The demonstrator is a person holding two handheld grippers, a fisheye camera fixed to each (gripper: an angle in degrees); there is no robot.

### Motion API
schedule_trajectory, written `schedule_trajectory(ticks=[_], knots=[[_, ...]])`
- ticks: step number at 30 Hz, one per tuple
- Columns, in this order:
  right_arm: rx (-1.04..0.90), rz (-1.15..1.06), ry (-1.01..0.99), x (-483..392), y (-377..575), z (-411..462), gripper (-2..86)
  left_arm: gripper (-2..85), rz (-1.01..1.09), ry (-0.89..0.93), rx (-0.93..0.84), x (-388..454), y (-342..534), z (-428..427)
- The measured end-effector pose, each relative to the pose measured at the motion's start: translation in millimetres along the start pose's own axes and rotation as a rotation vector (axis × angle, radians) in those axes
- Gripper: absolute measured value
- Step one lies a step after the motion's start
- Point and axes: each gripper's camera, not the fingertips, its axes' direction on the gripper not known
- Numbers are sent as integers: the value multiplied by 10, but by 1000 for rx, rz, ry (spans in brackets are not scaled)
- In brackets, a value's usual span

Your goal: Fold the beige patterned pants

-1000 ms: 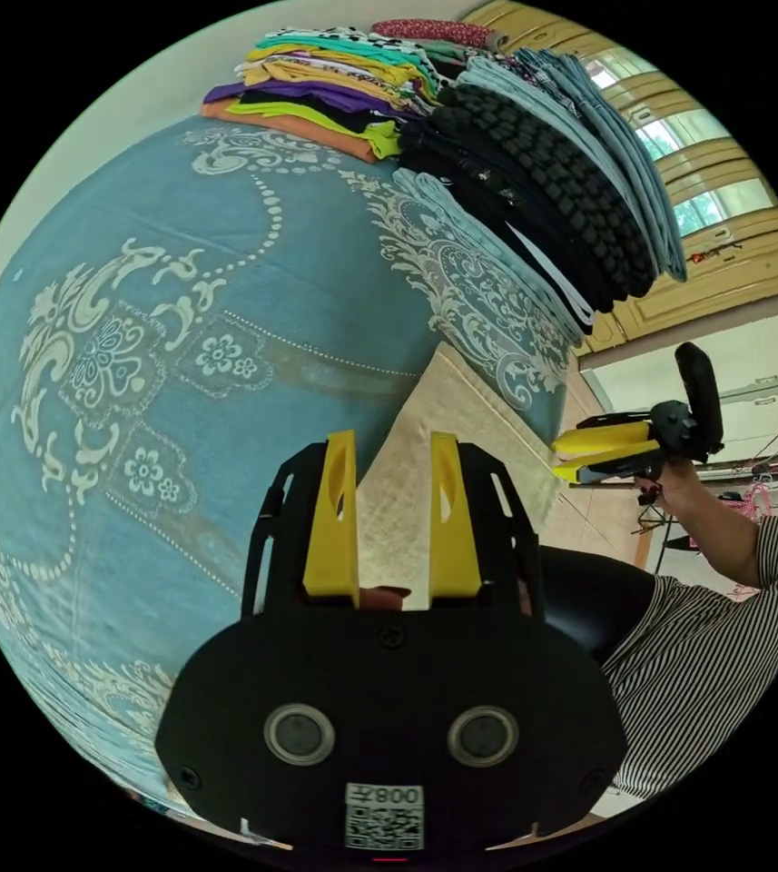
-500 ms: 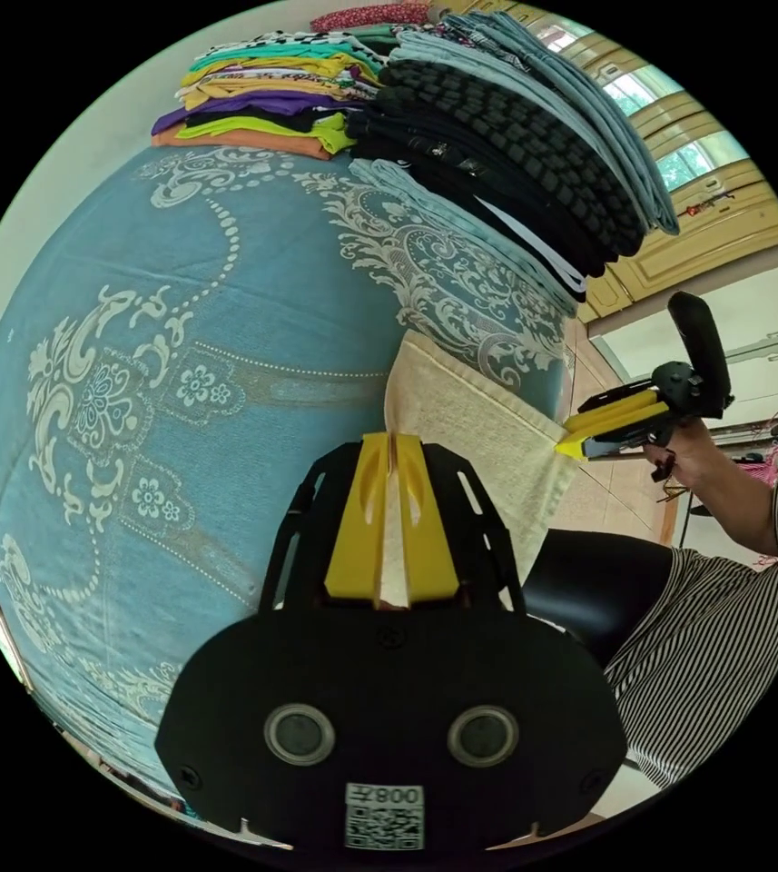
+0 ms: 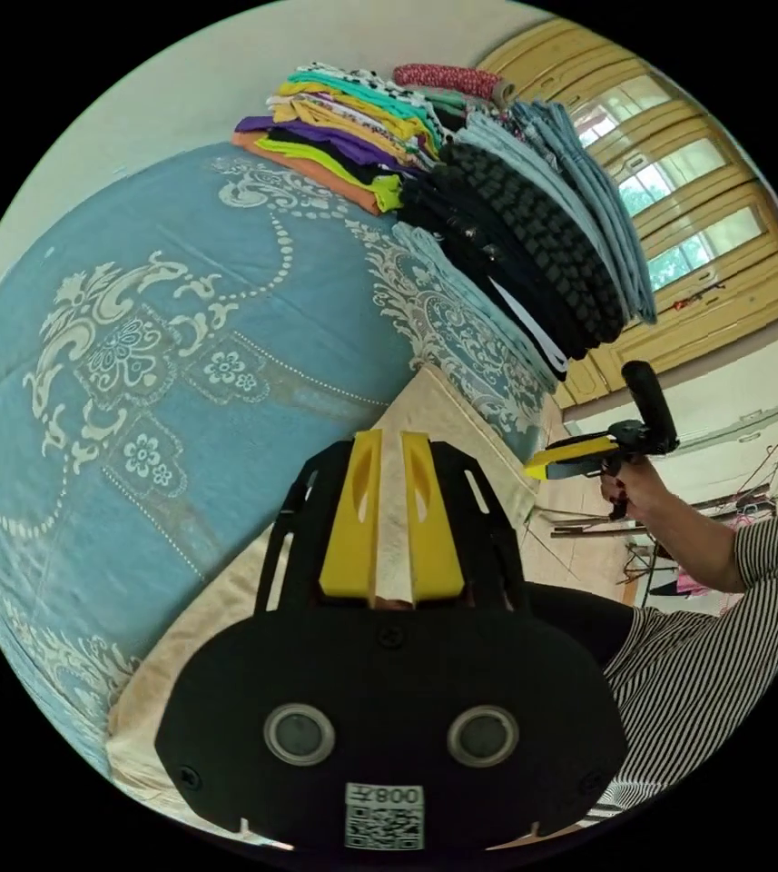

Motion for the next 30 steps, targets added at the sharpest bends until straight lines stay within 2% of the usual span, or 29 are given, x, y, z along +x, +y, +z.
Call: schedule_trajectory(ticks=[3, 5, 8, 10, 13, 15, 18, 21, 24, 30], knots=[[56, 18, 98, 62, 20, 40, 25, 69, -91, -47, 138, -293, 603, -627], [87, -23, 101, -8, -34, 115, 26, 75, -245, -173, 176, -650, 1195, -1075], [52, -186, 18, -396, -303, 548, 31, 78, -469, -201, 185, -1031, 1961, -1495], [-34, -344, -37, -812, -469, 996, 35, 81, -523, -191, 194, -1055, 2350, -1664], [-210, -667, -52, -1645, -465, 1876, 47, 89, -499, -184, 72, -900, 2779, -1703], [-323, -899, 8, -2150, -239, 2539, 52, 94, -468, -184, -21, -792, 2951, -1653], [-335, -1101, 181, -2442, 54, 3162, 54, 98, -417, -220, -100, -691, 3141, -1602], [-392, -1187, 184, -2489, 215, 3643, 54, 86, -381, -273, -165, -731, 3233, -1545], [-391, -1222, 275, -2431, 279, 4040, 51, 52, -367, -343, -192, -796, 3307, -1590], [-389, -1199, 256, -2279, 217, 4448, 21, 16, -347, -338, -164, -850, 3501, -1877]])
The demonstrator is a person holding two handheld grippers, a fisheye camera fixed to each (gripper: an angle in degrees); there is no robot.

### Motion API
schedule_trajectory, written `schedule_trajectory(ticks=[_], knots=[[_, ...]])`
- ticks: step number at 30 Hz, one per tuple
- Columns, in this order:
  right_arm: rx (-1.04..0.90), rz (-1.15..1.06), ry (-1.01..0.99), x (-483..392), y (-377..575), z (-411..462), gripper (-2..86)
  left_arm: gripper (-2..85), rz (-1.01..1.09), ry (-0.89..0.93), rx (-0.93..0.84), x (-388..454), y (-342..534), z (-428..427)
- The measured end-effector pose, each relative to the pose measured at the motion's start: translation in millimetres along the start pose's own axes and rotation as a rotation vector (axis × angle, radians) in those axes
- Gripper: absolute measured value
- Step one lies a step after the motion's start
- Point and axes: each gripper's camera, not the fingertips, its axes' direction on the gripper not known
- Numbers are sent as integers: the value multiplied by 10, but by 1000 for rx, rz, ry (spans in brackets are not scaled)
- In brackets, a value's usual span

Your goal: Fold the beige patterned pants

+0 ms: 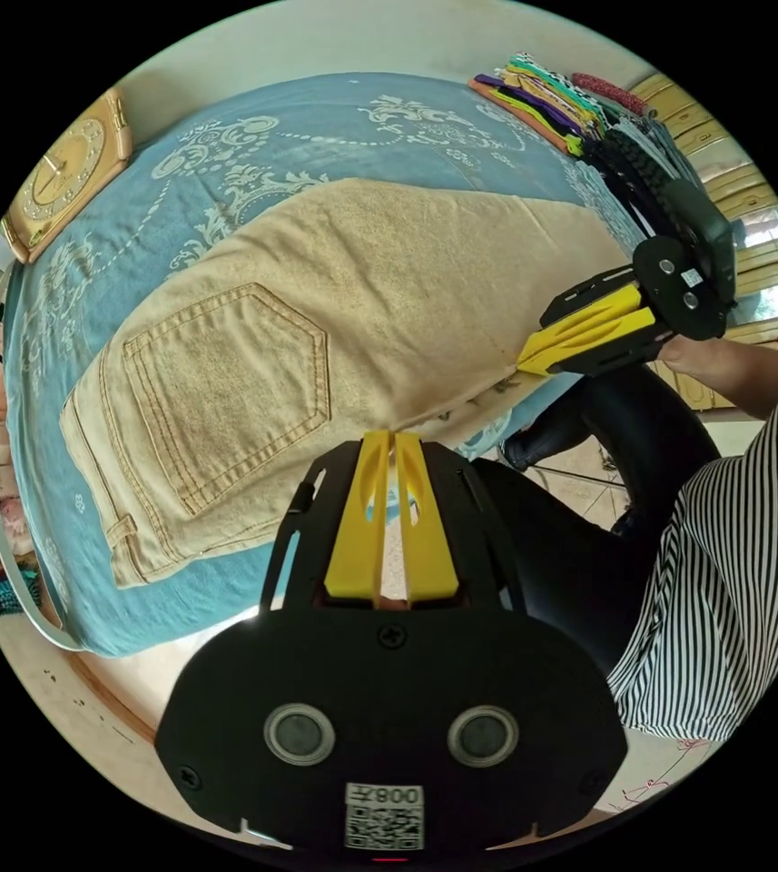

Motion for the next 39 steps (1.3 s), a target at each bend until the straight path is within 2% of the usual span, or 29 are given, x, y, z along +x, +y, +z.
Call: schedule_trajectory(ticks=[6, 10, 12, 15, 17, 20, 22, 24, 28, 31, 33, 39], knots=[[21, 24, -57, 192, -36, 218, 6, 10, 9, 46, 59, -182, 268, -351], [24, -13, -43, 225, -29, 370, 4, 13, -7, 50, 1, -336, 402, -247], [-39, -6, -49, 323, -84, 713, 3, 18, -55, 98, -23, -470, 444, -143], [-36, 18, -106, 534, -80, 930, 4, 32, -94, 197, 31, -692, 525, -287], [-23, 39, -142, 665, -58, 1009, 5, 49, -103, 261, 137, -862, 543, -509], [-28, 38, -146, 812, -73, 1140, 6, 69, -107, 275, 316, -1160, 431, -831], [-34, 34, -151, 906, -83, 1207, 7, 78, -86, 248, 362, -1354, 270, -946], [-25, 58, -207, 1104, -76, 1240, 10, 86, -51, 198, 358, -1538, 75, -991], [76, 125, -302, 1566, -60, 1071, 20, 108, 1, 189, 201, -1974, -329, -866], [206, 180, -282, 2073, -161, 850, 42, 115, 34, 223, 89, -2160, -404, -750], [299, 189, -252, 2480, -372, 764, 65, 116, 29, 274, 91, -2249, -362, -751], [238, 96, -225, 3054, -1152, 1141, 77, 108, 44, 283, 108, -2326, -164, -857]])
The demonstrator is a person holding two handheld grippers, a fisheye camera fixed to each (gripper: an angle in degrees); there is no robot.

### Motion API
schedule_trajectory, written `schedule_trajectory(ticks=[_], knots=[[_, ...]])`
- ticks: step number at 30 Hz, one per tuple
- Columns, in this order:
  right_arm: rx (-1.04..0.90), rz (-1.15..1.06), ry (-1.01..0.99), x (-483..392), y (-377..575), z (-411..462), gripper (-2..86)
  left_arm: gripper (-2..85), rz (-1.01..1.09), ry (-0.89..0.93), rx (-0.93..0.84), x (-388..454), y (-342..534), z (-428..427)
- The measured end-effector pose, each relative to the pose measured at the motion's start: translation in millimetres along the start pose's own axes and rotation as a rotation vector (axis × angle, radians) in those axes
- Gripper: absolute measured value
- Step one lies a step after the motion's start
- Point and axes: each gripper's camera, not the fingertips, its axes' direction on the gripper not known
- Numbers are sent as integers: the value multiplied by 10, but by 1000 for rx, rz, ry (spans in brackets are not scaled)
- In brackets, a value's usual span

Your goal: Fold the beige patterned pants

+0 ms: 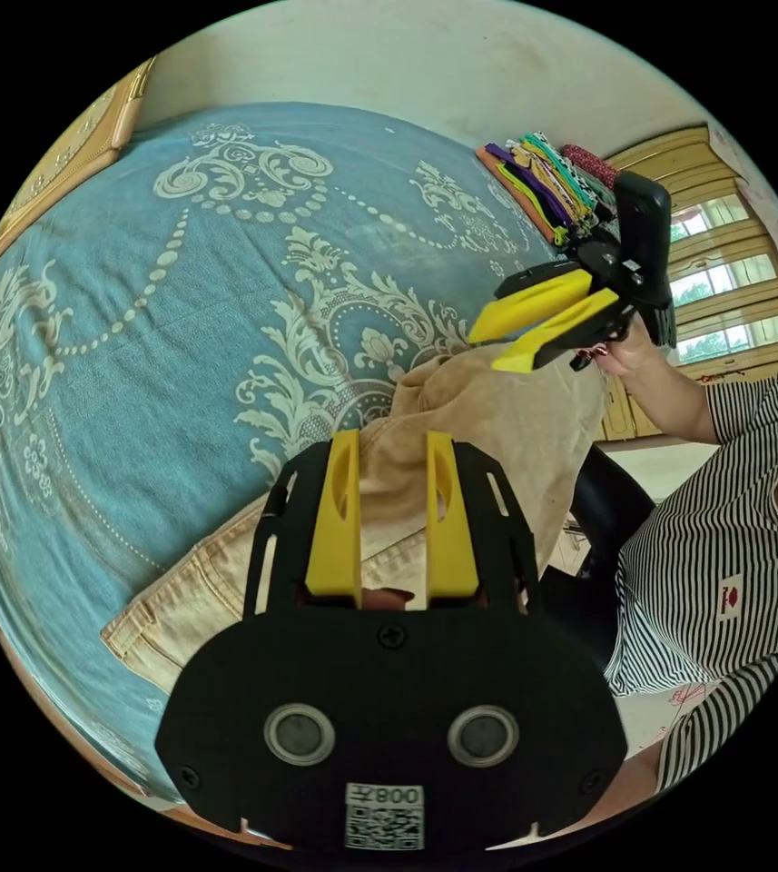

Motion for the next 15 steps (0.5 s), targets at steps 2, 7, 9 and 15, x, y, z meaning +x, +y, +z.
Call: schedule_trajectory(ticks=[2, 7, 9, 15], knots=[[-78, -30, 23, 93, -124, 216, 73, 100, 7, -20, -1, 9, 56, -51], [-132, -38, 50, 274, -16, 472, 28, 47, 42, -124, 36, 156, 252, -257], [-68, -30, 26, 317, 184, 426, 14, 30, 51, -149, 81, 251, 392, -363], [-17, 43, -94, 546, 505, 424, 7, 11, -4, -166, 133, 371, 797, -473]])
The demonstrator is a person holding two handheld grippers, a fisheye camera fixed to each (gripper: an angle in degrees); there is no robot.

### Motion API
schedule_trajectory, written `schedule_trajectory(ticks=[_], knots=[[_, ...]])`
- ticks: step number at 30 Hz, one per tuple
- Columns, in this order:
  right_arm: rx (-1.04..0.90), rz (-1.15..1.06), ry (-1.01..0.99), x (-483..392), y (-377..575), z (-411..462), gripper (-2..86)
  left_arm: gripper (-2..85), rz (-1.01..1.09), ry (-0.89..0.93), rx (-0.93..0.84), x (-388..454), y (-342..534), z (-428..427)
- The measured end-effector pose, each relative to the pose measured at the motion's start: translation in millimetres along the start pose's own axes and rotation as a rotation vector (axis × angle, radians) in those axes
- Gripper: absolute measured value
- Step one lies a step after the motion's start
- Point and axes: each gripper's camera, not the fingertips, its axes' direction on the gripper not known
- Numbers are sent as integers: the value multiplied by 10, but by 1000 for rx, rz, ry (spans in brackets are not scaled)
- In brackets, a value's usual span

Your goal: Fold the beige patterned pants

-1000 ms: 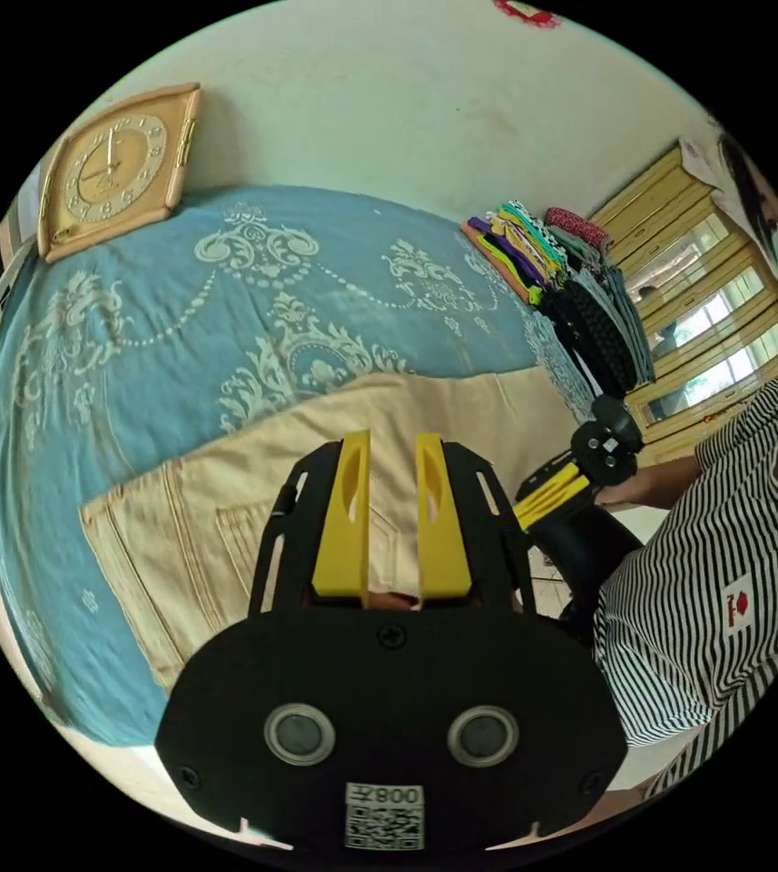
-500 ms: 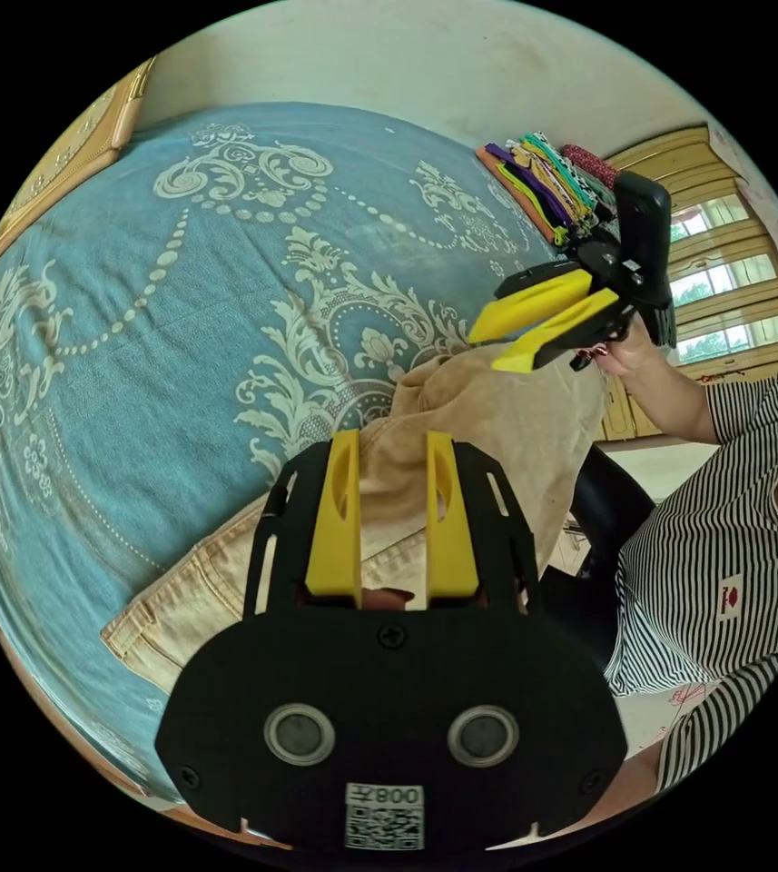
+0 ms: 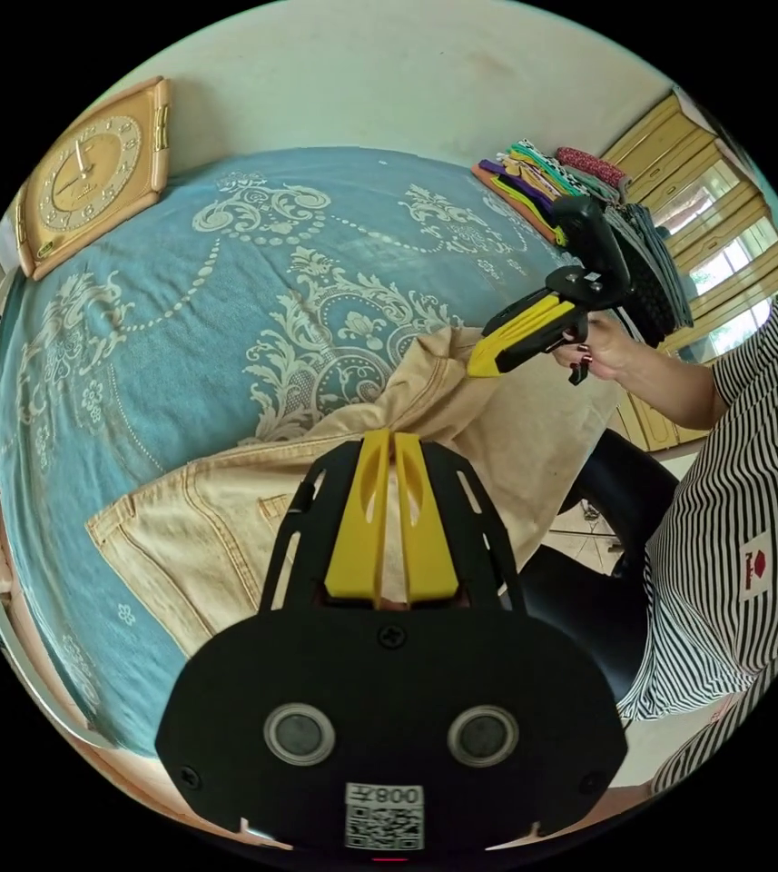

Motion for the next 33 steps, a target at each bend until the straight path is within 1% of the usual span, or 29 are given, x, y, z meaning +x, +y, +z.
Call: schedule_trajectory(ticks=[2, 6, 9, 12, 15, 20, 21, 23, 25, 26, 28, 30, 31, 33], knots=[[18, 16, 58, 69, 0, -59, 10, 8, -31, 16, 31, -33, 81, -58], [39, 13, 36, 213, -127, -133, 32, 7, -37, 10, 44, -43, 161, -137], [18, 20, 29, 300, -240, -52, 55, 6, -38, -1, 58, -33, 242, -220], [-35, 55, 17, 429, -290, 108, 59, 5, -42, -5, 74, -31, 333, -307], [-21, 105, -48, 583, -297, 151, 45, 5, -39, -12, 86, -29, 412, -379], [10, 98, -108, 695, -387, 100, 19, 4, -52, -36, 152, -60, 541, -538], [63, 85, -110, 689, -403, -2, 16, 3, -57, -40, 168, -65, 553, -560], [107, 65, -98, 674, -441, -142, 12, 3, -81, -72, 228, -97, 587, -635], [126, 59, -44, 680, -481, -196, 9, 3, -96, -85, 231, -142, 592, -619], [111, 70, -12, 730, -525, -169, 8, 3, -129, -142, 218, -180, 608, -586], [92, 106, -8, 859, -597, -79, 7, 3, -172, -197, 181, -267, 654, -511], [23, 139, 38, 1033, -701, 111, 6, 3, -249, -150, 176, -396, 749, -480], [6, 143, 44, 1071, -721, 160, 7, 2, -299, -121, 200, -463, 848, -507], [-39, 169, 26, 1188, -767, 296, 7, 2, -353, -122, 239, -518, 1017, -585]])
